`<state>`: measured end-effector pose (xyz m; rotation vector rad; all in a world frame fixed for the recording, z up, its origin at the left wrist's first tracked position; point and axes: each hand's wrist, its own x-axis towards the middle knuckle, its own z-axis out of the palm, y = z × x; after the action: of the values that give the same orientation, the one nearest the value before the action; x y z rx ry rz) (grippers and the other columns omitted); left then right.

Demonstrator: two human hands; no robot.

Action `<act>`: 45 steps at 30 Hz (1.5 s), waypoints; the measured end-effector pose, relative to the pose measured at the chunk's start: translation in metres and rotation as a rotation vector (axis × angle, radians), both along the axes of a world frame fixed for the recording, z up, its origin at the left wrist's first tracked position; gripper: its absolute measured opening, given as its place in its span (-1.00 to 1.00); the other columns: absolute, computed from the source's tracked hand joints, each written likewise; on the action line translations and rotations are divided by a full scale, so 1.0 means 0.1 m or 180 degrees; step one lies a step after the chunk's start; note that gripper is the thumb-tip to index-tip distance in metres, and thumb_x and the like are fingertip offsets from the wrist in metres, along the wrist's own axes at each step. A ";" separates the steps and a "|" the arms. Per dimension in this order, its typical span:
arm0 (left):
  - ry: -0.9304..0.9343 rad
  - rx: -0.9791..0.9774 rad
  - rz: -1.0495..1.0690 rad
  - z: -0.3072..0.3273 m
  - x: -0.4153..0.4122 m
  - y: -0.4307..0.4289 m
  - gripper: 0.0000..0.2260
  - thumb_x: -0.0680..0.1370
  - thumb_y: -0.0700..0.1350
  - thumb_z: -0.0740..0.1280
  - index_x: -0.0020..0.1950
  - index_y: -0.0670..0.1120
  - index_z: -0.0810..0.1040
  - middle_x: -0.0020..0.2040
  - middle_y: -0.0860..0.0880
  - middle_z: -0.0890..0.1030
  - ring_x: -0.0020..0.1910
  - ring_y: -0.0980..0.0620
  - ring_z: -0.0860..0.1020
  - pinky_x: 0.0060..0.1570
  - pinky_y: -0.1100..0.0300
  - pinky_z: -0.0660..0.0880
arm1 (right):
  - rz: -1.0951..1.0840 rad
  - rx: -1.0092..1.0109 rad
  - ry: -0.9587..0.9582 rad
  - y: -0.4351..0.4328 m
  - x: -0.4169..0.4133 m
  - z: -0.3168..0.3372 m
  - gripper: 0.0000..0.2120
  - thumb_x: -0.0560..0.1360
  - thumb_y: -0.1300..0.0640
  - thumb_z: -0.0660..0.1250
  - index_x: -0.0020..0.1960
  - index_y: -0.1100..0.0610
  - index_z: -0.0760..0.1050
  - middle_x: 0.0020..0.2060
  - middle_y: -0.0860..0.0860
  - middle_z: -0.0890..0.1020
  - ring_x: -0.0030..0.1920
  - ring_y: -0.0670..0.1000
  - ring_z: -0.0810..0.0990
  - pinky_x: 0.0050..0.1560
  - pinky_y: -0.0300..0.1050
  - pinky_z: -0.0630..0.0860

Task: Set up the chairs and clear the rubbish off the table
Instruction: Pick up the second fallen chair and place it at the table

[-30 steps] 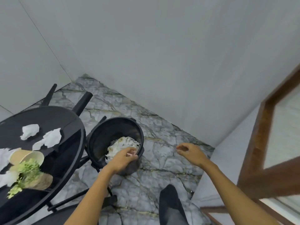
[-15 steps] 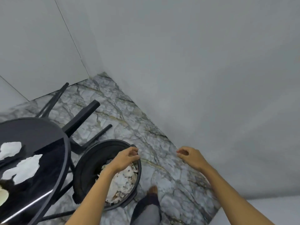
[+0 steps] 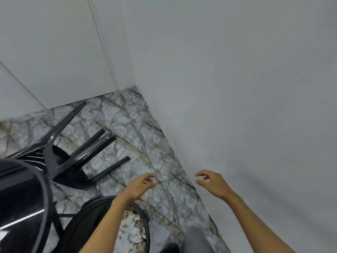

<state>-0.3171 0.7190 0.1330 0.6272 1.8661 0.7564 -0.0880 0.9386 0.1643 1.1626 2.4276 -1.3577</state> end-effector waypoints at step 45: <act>0.0417 0.0118 0.3886 0.01 -6.23 1.36 -0.60 0.55 -0.02 0.42 0.37 0.11 0.47 0.24 0.07 0.52 0.25 0.07 0.47 0.13 0.20 0.42 | 0.3045 -0.0335 0.0025 2.39 -9.40 -0.14 -0.62 0.51 0.06 0.40 0.31 -0.03 0.48 0.15 -0.01 0.55 0.17 0.00 0.52 0.13 -0.15 0.46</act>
<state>-0.9396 0.8547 0.1338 -0.5720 2.2748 1.5182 -1.0280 1.1778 0.1505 -0.0895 2.3251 -1.1033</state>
